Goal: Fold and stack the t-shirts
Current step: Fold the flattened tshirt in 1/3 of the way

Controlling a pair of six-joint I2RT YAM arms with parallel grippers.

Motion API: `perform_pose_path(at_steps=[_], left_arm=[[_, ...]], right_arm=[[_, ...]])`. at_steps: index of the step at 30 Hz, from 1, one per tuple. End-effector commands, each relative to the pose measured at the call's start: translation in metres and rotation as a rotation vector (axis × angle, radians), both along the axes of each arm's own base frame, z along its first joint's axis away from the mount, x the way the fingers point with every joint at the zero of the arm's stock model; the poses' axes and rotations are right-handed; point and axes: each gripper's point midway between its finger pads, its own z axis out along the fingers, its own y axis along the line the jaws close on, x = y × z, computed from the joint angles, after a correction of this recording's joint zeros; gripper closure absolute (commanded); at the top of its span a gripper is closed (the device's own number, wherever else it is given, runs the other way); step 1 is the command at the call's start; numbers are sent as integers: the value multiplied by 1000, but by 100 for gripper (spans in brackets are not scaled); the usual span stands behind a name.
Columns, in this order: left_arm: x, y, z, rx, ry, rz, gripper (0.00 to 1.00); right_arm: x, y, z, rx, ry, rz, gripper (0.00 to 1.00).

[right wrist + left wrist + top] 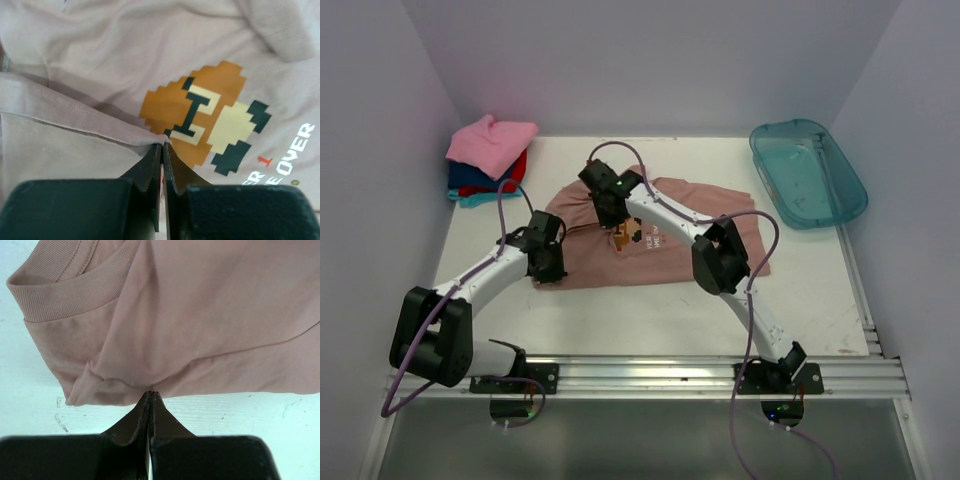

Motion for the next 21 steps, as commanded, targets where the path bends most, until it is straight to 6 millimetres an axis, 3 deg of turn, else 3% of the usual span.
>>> perform_pose_path(at_steps=[1, 2, 3, 5, 7, 8, 10, 11, 12, 16, 18, 19, 21], left_arm=[[3, 1, 1, 9, -18, 12, 100], [3, 1, 1, 10, -17, 11, 100], [3, 2, 1, 11, -19, 13, 100], [3, 2, 0, 11, -17, 13, 100], [3, 2, 0, 14, -17, 14, 100], [3, 3, 1, 15, -19, 15, 100], [2, 2, 0, 15, -14, 16, 100], [3, 2, 1, 13, -18, 16, 100], [2, 3, 2, 14, -19, 16, 100], [8, -5, 17, -32, -72, -7, 100], [20, -10, 38, -66, -165, -17, 100], [27, -13, 48, -83, -214, -27, 100], [39, -18, 68, -108, -290, -32, 100]], right_arm=[[27, -2, 22, 56, -76, -53, 93], [31, 1, 23, 69, -91, -53, 87], [31, 1, 20, 70, -89, -49, 61], [33, 5, 21, 89, -102, -32, 47], [28, 6, 15, 96, -85, -13, 24], [28, 9, 22, 117, -97, -6, 21], [22, 1, 16, 99, -89, -7, 14], [23, 1, 41, 137, -133, -10, 13], [14, -11, 29, 102, -115, -16, 13], [-1, -51, 66, 60, -198, -46, 13], [-11, -79, 66, -13, -213, -77, 13], [-15, -88, 83, -15, -245, -86, 13], [-26, -113, 92, -55, -269, -118, 12]])
